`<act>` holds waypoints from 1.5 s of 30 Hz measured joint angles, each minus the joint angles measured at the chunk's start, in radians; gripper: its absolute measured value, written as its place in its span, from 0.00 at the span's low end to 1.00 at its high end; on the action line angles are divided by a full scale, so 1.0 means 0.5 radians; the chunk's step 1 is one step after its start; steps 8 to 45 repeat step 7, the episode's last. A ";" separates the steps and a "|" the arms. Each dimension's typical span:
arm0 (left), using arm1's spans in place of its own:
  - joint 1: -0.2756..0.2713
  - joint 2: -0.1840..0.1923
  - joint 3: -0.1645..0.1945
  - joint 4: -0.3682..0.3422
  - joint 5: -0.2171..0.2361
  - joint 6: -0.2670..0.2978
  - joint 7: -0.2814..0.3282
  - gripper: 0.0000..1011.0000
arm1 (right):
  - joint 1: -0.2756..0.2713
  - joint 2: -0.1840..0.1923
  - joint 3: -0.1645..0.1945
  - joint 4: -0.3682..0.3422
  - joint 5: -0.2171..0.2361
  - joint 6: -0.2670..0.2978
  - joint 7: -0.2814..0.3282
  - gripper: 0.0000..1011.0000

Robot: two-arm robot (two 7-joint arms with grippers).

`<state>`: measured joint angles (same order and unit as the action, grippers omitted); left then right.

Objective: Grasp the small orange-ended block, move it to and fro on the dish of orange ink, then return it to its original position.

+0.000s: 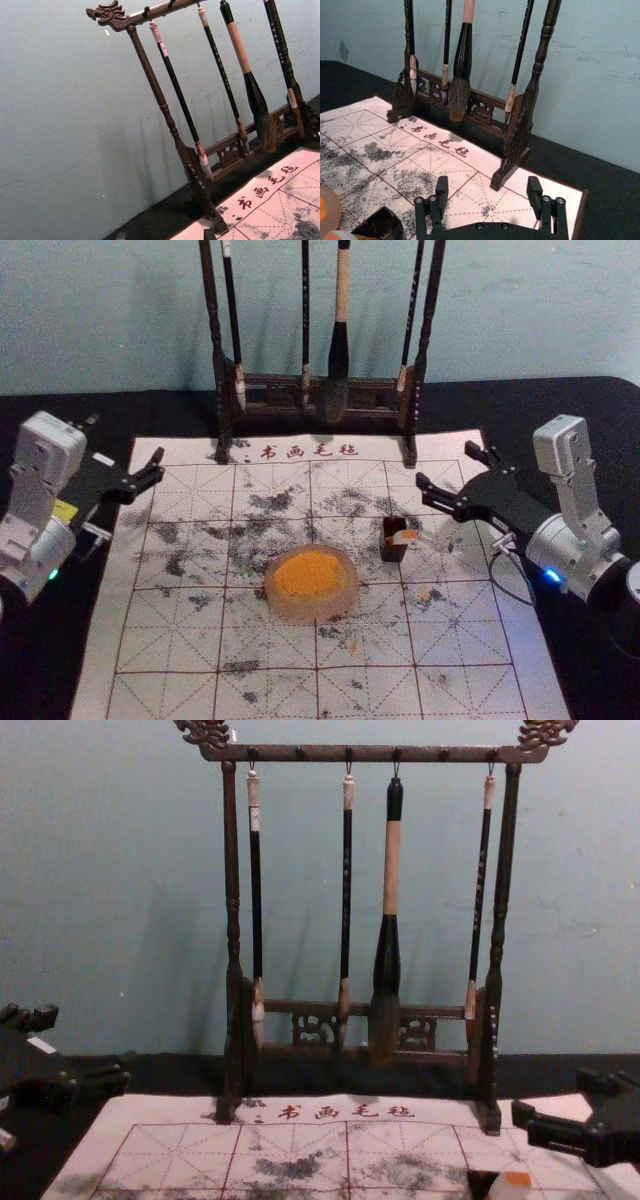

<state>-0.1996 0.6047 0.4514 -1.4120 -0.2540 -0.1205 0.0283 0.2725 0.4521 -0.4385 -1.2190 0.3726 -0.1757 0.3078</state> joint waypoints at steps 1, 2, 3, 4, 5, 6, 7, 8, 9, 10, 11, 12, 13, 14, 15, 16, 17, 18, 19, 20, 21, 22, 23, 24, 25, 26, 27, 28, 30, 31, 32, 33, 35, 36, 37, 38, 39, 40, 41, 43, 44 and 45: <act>0.000 0.000 0.000 0.000 0.000 0.000 0.000 0.99 | 0.000 0.000 0.000 0.000 0.000 0.000 0.000 0.99; 0.000 0.000 0.000 0.000 0.000 0.000 0.000 0.99 | 0.000 0.000 0.000 0.000 0.000 0.000 0.000 0.99; 0.000 0.000 0.000 0.000 0.000 0.000 0.000 0.99 | 0.000 0.001 0.000 0.000 0.000 0.000 0.000 0.99; 0.000 0.000 0.000 0.000 0.000 0.000 0.000 0.99 | 0.000 0.001 0.000 0.000 0.001 0.000 0.000 0.99; 0.000 0.000 0.000 0.000 0.000 0.000 0.000 0.99 | 0.000 0.001 0.000 0.000 0.001 0.000 0.000 0.99; 0.000 0.000 0.000 0.000 0.000 0.000 0.000 0.99 | 0.000 0.001 0.000 0.000 0.001 0.000 0.000 0.99; 0.000 0.000 0.000 0.000 0.000 0.000 0.000 0.99 | 0.000 0.001 0.000 0.000 0.001 0.000 0.000 0.99; 0.000 0.000 0.000 0.000 0.000 0.000 0.000 0.99 | 0.000 0.001 0.000 0.000 0.001 0.000 0.000 0.99; 0.000 0.000 0.000 0.000 0.000 0.000 0.000 0.99 | 0.000 0.001 0.000 0.000 0.001 0.000 0.000 0.99; 0.000 0.000 0.000 0.000 0.000 0.000 0.000 0.99 | 0.000 0.001 0.000 0.000 0.001 0.000 0.000 0.99; 0.000 0.000 0.000 0.000 0.000 0.000 0.000 0.99 | 0.000 0.001 0.000 0.000 0.001 0.000 0.000 0.99; 0.000 0.000 0.000 0.000 0.000 0.000 0.000 0.99 | 0.000 0.001 0.000 0.000 0.001 0.000 0.000 0.99; 0.000 0.000 0.000 0.000 0.000 0.000 0.000 0.99 | 0.000 0.001 0.000 0.000 0.001 0.000 0.000 0.99; 0.000 0.000 0.000 0.000 0.000 0.000 0.000 0.99 | 0.000 0.001 0.000 0.000 0.001 0.000 0.000 0.99; 0.000 0.000 0.000 0.000 0.000 0.000 0.000 0.99 | 0.000 0.001 0.000 0.000 0.001 0.000 0.000 0.99; 0.000 0.000 0.000 0.000 0.000 0.000 0.000 0.99 | 0.000 0.001 0.000 0.000 0.001 0.000 0.000 0.99; 0.000 0.000 0.000 0.000 0.000 0.000 0.000 0.99 | 0.000 0.001 0.000 0.000 0.001 0.000 0.000 0.99; 0.000 0.000 0.000 0.000 0.000 0.000 0.000 0.99 | 0.000 0.001 0.000 0.000 0.001 0.000 0.000 0.99; 0.000 0.000 0.000 0.000 0.000 0.000 0.000 0.99 | 0.000 0.001 0.000 0.000 0.001 0.000 0.000 0.99; 0.000 0.000 0.000 0.000 0.000 0.000 0.000 0.99 | 0.000 0.001 0.000 0.000 0.001 0.000 0.000 0.99; 0.000 0.000 0.000 0.000 0.000 0.000 0.000 0.99 | 0.000 0.001 0.000 0.000 0.001 0.000 0.000 0.99; 0.000 0.000 0.000 0.000 0.000 0.000 0.000 0.99 | 0.000 0.001 0.000 0.000 0.001 0.000 0.000 0.99; 0.000 0.000 0.000 0.000 0.000 0.000 0.000 0.99 | 0.000 0.001 0.000 0.000 0.001 0.000 0.000 0.99; 0.000 0.000 0.000 0.000 0.000 0.000 0.000 0.99 | 0.000 0.001 0.000 0.000 0.001 0.000 0.000 0.99; 0.000 0.000 0.000 0.000 0.000 0.000 0.000 0.99 | 0.000 0.001 0.000 0.000 0.001 0.000 0.000 0.99; 0.000 0.000 0.000 0.000 0.000 0.000 0.000 0.99 | 0.000 0.001 0.000 0.000 0.001 0.000 0.000 0.99; 0.000 0.000 0.000 0.000 0.000 0.000 0.000 0.99 | 0.000 0.001 0.000 0.000 0.001 0.000 0.000 0.99; 0.000 0.000 0.000 0.000 0.000 0.000 0.000 0.99 | 0.000 0.001 0.000 0.000 0.001 0.000 0.000 0.99; 0.000 0.000 0.000 0.000 0.000 0.000 0.000 0.99 | 0.000 0.001 0.000 0.000 0.001 0.000 0.000 0.99; 0.000 0.000 0.000 0.000 0.000 0.000 0.000 0.99 | 0.000 0.001 0.000 0.000 0.001 0.000 0.000 0.99; 0.000 0.000 0.000 0.000 0.000 0.000 0.000 0.99 | 0.000 0.001 0.000 0.000 0.001 0.000 0.000 0.99; 0.000 0.000 0.000 0.000 0.000 0.000 0.000 0.99 | 0.000 0.001 0.000 0.000 0.001 0.000 0.000 0.99; 0.000 0.000 0.000 0.000 0.000 0.000 0.000 0.99 | 0.000 0.001 0.000 0.000 0.001 0.000 0.000 0.99; 0.000 0.000 0.000 0.000 0.000 0.000 0.000 0.99 | 0.000 0.001 0.000 0.000 0.001 0.000 0.000 0.99; 0.000 0.000 0.000 0.000 0.000 0.000 0.000 0.99 | 0.000 0.001 0.000 0.000 0.001 0.000 0.000 0.99; 0.000 0.000 0.000 0.000 0.000 0.000 0.000 0.99 | 0.000 0.001 0.000 0.000 0.001 0.000 0.000 0.99; 0.000 0.000 0.000 0.000 0.000 0.000 0.000 0.99 | 0.000 0.001 0.000 0.000 0.001 0.000 0.000 0.99; 0.000 0.000 0.000 0.000 0.000 0.000 0.000 0.99 | 0.000 0.001 0.000 0.000 0.001 0.000 0.000 0.99; 0.000 0.000 0.000 0.000 0.000 0.000 0.000 0.99 | 0.000 0.001 0.000 0.000 0.001 0.000 0.000 0.99; 0.000 0.000 0.000 0.000 0.000 0.000 0.000 0.99 | 0.000 0.001 0.000 0.000 0.001 0.000 0.000 0.99; 0.000 0.000 0.000 0.000 0.000 0.000 0.000 0.99 | 0.000 0.001 0.000 0.000 0.001 0.000 0.000 0.99; 0.000 0.000 0.000 0.000 0.000 0.000 0.000 0.99 | 0.000 0.001 0.000 0.000 0.001 0.000 0.000 0.99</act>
